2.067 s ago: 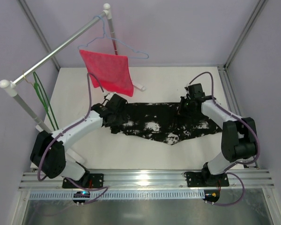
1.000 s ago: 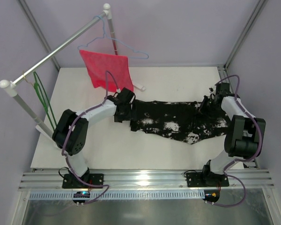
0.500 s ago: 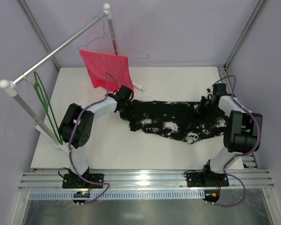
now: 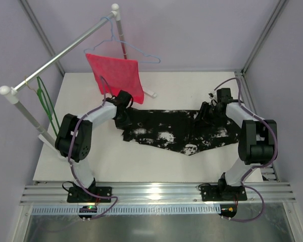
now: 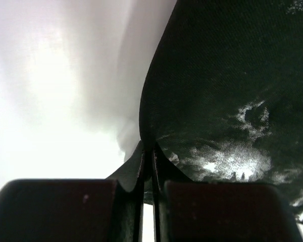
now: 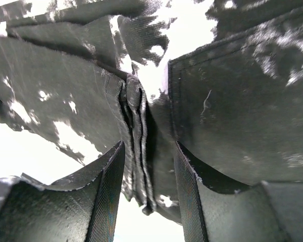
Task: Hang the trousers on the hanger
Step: Fold the trousers
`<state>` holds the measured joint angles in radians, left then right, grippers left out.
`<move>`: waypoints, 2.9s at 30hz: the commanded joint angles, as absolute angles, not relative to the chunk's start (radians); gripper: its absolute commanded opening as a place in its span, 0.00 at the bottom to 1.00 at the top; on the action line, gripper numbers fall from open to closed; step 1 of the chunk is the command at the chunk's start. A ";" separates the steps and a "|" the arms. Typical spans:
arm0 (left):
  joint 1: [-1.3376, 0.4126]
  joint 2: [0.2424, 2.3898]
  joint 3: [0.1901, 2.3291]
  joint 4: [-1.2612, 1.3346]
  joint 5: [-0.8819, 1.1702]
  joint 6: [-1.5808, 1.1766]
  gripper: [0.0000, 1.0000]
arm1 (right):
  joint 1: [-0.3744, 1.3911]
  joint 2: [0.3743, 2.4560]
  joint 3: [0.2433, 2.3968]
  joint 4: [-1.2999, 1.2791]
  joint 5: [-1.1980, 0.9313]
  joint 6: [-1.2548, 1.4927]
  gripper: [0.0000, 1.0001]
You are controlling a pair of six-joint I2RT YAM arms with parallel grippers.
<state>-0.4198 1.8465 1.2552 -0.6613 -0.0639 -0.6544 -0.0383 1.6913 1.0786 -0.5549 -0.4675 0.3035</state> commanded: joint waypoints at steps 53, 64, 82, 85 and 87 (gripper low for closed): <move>-0.439 1.925 1.184 -0.537 0.009 -0.759 0.45 | -0.402 2.101 1.643 -0.690 -0.293 0.160 0.52; -0.439 1.944 1.184 -0.546 -0.034 -0.767 0.44 | -0.405 2.097 1.588 -0.654 -0.388 0.130 0.45; -0.433 2.003 1.198 -0.603 -0.080 -0.775 0.44 | -0.436 2.022 1.554 -0.608 -0.115 0.193 0.04; -0.430 2.008 1.196 -0.611 -0.092 -0.776 0.45 | -0.456 2.013 1.533 -0.581 -0.092 0.219 0.04; -0.428 2.008 1.196 -0.617 -0.101 -0.776 0.45 | -0.466 2.006 1.525 -0.566 -0.074 0.229 0.04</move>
